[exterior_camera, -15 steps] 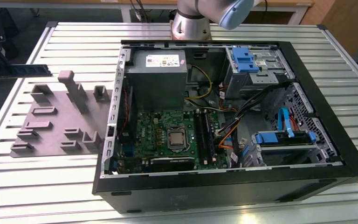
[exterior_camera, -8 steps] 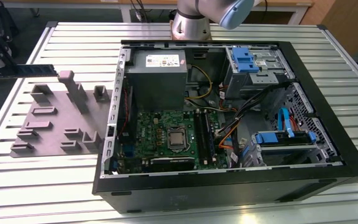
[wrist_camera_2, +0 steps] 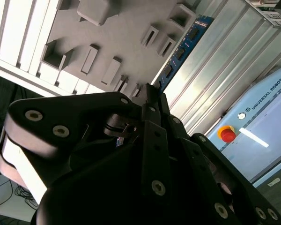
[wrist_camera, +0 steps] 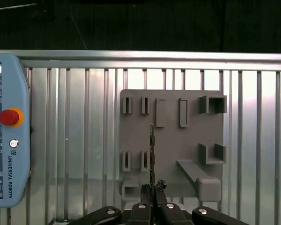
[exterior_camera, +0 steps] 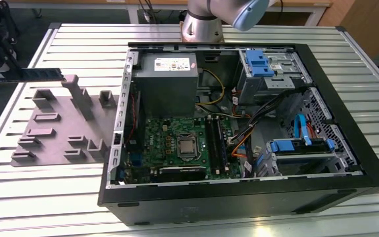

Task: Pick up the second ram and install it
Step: 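Pick up the second ram and move it above second insertion slot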

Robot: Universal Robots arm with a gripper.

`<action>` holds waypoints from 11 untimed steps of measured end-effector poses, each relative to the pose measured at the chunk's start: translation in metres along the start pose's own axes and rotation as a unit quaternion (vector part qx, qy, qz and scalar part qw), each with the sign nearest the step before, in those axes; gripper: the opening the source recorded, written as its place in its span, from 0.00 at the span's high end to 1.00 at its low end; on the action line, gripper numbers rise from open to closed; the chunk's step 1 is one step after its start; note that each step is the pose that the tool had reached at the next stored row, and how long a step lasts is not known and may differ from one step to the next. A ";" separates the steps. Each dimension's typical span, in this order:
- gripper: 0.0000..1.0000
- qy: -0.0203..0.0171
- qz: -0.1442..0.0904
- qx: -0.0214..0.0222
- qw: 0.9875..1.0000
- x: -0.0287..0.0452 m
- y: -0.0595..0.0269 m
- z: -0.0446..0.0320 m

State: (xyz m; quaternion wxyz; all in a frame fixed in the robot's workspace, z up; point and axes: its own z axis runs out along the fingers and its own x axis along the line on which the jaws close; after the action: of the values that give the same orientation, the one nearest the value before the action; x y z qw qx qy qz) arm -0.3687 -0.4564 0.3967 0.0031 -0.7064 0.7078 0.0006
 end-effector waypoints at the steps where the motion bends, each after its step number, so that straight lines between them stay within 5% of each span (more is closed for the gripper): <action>1: 0.86 0.000 0.000 0.000 1.000 0.0000 -0.0008 -0.0001; 11: 0.86 0.000 0.000 0.000 1.000 0.0000 -0.0107 0.0000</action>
State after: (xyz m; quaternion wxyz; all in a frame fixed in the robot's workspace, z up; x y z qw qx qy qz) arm -0.3580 -0.4564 0.3967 0.0031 -0.7064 0.7078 0.0006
